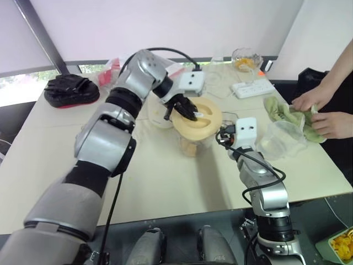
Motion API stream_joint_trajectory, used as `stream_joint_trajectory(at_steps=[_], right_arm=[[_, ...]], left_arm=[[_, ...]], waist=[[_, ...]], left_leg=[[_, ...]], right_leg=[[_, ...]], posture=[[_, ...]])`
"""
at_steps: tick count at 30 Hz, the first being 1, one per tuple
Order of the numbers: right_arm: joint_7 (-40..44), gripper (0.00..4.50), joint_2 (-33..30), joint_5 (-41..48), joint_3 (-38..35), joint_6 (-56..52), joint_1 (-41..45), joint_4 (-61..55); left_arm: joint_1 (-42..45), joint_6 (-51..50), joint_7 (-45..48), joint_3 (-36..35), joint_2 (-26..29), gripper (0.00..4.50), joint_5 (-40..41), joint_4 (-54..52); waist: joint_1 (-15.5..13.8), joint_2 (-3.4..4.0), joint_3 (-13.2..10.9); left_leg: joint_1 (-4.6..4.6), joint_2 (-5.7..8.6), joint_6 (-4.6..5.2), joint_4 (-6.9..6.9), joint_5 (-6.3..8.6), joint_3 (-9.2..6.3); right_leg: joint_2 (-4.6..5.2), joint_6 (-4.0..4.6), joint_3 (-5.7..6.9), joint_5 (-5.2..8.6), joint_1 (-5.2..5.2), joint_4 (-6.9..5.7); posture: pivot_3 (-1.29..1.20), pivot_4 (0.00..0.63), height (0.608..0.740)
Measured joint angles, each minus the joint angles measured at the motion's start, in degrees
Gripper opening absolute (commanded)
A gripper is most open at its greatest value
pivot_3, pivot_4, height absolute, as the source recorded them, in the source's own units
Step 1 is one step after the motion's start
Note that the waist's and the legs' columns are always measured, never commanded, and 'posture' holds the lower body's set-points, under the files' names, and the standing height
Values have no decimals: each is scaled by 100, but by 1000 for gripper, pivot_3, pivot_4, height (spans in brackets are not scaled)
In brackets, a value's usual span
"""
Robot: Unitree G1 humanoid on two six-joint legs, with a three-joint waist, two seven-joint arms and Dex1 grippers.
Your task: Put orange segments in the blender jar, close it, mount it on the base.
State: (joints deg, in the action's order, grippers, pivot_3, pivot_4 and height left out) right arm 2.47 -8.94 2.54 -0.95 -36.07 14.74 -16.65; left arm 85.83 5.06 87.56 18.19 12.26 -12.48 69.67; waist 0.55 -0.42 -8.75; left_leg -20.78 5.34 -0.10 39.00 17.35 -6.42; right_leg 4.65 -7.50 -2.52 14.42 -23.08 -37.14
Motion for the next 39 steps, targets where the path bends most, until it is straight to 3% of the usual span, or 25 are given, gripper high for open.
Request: stream_joint_trajectory(at_steps=[6, 17, 22, 23, 29, 30, 33, 39], right_arm=[[-98, 954, -5, -1, -55, -120, 0, 4], [-101, 954, -22, 1, -168, -152, 109, 92], [-68, 954, -32, 0, -165, -136, 130, 109], [-61, 954, -32, 0, -163, -131, 135, 114], [-40, 954, -32, -10, -43, -68, 176, 114], [-43, 954, -34, -6, -76, -74, 167, 129], [-8, 954, -50, 0, -79, -59, 154, 117], [15, 954, -62, 2, -88, 56, 146, -19]], left_arm=[[28, -784, -400, -14, -155, 236, 1, 6], [210, -2455, -649, -231, -338, 236, 66, -90], [89, -2500, -637, -216, -277, 236, 72, -389], [63, -2539, -637, -222, -267, 1269, 78, -444], [-170, -2491, -908, -396, -202, 4215, 305, -715], [-173, -2459, -905, -443, -165, 4469, 330, -813], [-339, -2509, -1072, -652, -5, 4469, 494, -973], [-513, -3358, -1504, -1836, 6, 4469, 1699, -1411]], waist=[[-18, 6, 4], [-45, 16, 9], [-8, 17, 9], [-5, 17, 8], [34, 16, 5], [38, 16, 5], [48, 24, -2], [54, 21, -4]], left_leg=[[43, 15, 17, 0, 11, -24], [36, 41, 28, -5, 18, -31], [29, 58, 30, -11, 20, -32], [29, 59, 30, -12, 20, -32], [22, 60, 30, -16, 20, -31], [22, 60, 30, -16, 20, -30], [14, 60, 29, -27, 20, -24], [-164, 69, -34, 6, -19, -23]], right_leg=[[5, -29, -1, 21, 61, 18], [27, -52, -7, 36, 56, 18], [44, -57, -9, 39, 47, 18], [45, -58, -9, 40, 47, 18], [46, -58, -12, 40, 33, 17], [46, -58, -13, 40, 32, 17], [47, -58, -19, 40, 12, 14], [54, -53, -27, 34, -173, -36]], posture=[[0, 150, 740], [0, 150, 740], [0, 150, 740], [0, 150, 740], [0, 150, 740], [0, 150, 740], [0, 150, 740], [0, 150, 740]])
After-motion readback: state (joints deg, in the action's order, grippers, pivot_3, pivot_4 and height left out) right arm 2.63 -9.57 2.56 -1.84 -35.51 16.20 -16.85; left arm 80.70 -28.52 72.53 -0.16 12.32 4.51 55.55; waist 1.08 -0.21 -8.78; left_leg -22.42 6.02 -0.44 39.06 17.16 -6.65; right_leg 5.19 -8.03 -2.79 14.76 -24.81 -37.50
